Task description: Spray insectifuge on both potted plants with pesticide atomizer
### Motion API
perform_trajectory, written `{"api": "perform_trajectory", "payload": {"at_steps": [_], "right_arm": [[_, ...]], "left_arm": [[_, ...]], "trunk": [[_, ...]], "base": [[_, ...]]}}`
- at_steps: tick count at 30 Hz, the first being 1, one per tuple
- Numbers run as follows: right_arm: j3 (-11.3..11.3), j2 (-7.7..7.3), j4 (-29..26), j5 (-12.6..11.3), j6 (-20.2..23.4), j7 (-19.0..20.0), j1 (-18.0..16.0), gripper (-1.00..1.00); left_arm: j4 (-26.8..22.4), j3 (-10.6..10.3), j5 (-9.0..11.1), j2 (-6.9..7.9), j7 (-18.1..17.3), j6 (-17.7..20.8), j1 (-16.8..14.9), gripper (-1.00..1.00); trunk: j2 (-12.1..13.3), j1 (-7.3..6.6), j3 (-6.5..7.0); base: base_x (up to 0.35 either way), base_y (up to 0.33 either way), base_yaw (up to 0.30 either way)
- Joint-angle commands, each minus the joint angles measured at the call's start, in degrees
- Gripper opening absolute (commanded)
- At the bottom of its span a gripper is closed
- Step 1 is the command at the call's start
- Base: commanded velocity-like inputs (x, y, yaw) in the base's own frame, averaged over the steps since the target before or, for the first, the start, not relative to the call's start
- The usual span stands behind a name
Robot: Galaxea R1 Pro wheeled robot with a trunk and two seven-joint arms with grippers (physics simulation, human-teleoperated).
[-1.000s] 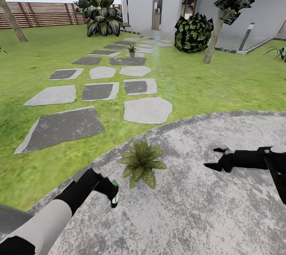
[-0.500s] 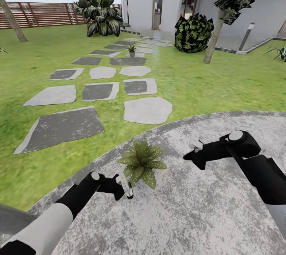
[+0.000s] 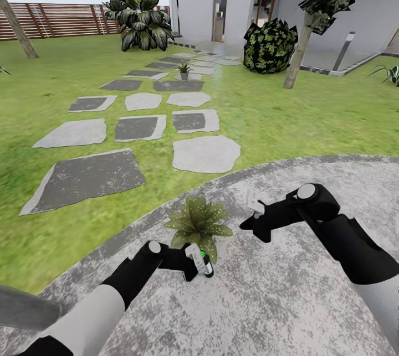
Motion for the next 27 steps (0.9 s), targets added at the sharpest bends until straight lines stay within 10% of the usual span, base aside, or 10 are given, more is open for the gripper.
{"api": "perform_trajectory", "payload": {"at_steps": [1, 13, 27], "right_arm": [[0.15, 0.00, -0.08, 0.44, 0.49, 0.38, -0.09, -1.00], [0.48, 0.08, -0.03, 0.78, 0.37, 0.30, -0.17, -1.00], [0.48, 0.15, 0.01, 0.78, 0.25, 0.21, -0.14, -1.00]], "left_arm": [[-0.11, 0.04, -0.21, -0.32, -0.25, 0.42, -0.01, -1.00], [-3.15, -0.01, 0.08, -5.18, -0.33, 0.72, -0.18, -1.00], [-7.50, 0.05, 2.13, -5.72, -0.90, 1.18, -0.19, -1.00]], "trunk": [[-0.02, -0.01, -0.05], [-0.02, -0.01, -0.05], [-0.02, -0.01, -0.05]], "base": [[0.000, 0.000, 0.000], [0.000, 0.000, 0.000], [0.000, 0.000, 0.000]]}}
